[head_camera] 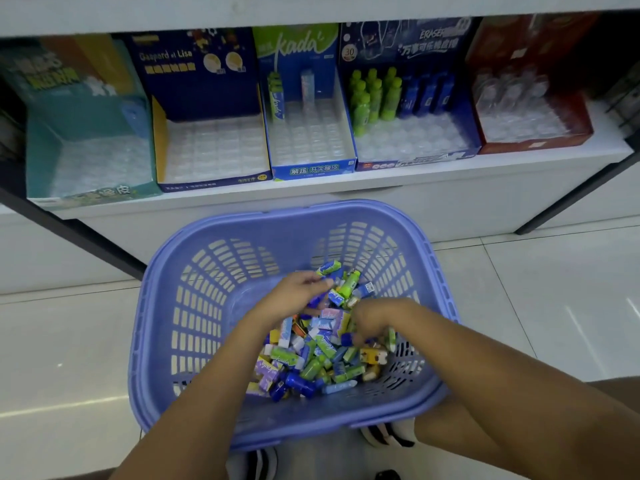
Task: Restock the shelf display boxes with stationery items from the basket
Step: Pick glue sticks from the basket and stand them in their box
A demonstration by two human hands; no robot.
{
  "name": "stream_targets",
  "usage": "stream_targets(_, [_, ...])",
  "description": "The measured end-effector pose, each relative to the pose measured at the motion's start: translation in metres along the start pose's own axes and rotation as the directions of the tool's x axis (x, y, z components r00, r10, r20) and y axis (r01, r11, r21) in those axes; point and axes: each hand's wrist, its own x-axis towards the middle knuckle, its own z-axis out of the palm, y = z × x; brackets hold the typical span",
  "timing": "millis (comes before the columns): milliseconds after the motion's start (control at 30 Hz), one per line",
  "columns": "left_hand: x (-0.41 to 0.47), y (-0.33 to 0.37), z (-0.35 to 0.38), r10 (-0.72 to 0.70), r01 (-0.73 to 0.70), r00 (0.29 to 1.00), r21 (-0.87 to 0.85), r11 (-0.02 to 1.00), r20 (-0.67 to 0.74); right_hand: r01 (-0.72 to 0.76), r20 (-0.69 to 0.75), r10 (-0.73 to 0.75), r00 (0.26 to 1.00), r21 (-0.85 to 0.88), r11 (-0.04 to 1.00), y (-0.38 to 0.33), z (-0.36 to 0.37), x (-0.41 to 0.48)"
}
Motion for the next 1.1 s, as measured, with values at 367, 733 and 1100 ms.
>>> stream_targets(367, [-0.01,0.141,0.005,0.459,-0.496,0.814,-0.015,0.868,-0.357,0.804,-0.879,0.135,0.457,0.473,0.359,0.058,-0.134,-0.133])
stream_targets(733, [0.031,0.186,0.036,0.673,-0.46,0.706,0.581,0.672,-0.22,0.184,-0.927,0.373,0.044,0.375,0.909,0.142,-0.229,-0.11])
stream_targets(1100, [0.037,0.179,0.038,0.649,-0.434,0.727,0.581,0.688,-0.225,-0.082,-0.941,0.211,0.266,0.196,0.977,0.15,-0.248,-0.124])
